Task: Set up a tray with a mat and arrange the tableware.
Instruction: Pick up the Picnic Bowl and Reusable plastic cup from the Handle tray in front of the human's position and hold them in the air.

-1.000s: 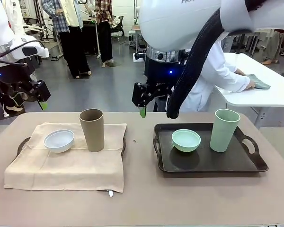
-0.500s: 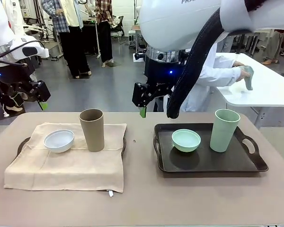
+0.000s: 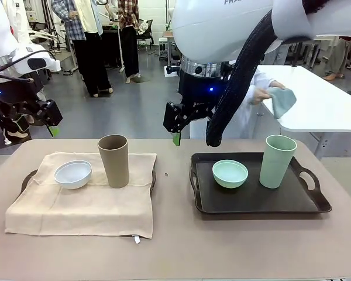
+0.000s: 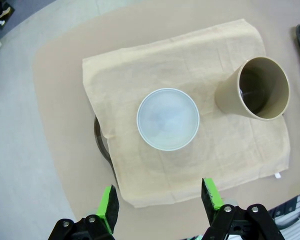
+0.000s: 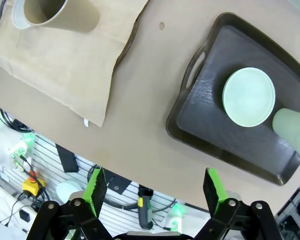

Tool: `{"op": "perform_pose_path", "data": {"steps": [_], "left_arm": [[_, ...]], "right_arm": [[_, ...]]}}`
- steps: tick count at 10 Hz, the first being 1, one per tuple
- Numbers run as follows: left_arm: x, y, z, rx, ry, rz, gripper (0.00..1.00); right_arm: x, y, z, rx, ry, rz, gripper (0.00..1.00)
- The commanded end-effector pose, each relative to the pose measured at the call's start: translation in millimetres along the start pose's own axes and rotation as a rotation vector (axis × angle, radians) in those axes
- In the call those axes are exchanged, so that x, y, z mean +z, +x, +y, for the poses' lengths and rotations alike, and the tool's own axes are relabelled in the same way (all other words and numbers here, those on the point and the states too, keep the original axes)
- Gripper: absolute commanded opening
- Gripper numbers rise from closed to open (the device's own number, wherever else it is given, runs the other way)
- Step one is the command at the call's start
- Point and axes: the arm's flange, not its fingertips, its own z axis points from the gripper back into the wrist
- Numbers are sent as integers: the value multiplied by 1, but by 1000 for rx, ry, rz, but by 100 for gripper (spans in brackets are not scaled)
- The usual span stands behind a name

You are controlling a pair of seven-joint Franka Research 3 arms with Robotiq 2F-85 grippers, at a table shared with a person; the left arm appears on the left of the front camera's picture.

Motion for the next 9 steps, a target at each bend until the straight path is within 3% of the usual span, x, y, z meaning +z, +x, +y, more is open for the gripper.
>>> {"op": "perform_pose_path", "data": {"steps": [1,2,5,8,9], "left_arm": [[0,0,0,0,0,0,88],[0,-5,16,-11,-115,5,88],[-8,0,49,25,-232,97,88],[-13,14,77,39,-388,170,88],[-9,14,97,79,-492,167,88]], "right_arm": [[0,0,0,0,0,0,100],[-6,-6,-36,-75,40,4,100],[7,-38,-159,-326,269,-47,100],[39,-105,-267,-422,531,-219,100],[40,-121,-287,-438,584,-257,100]]}}
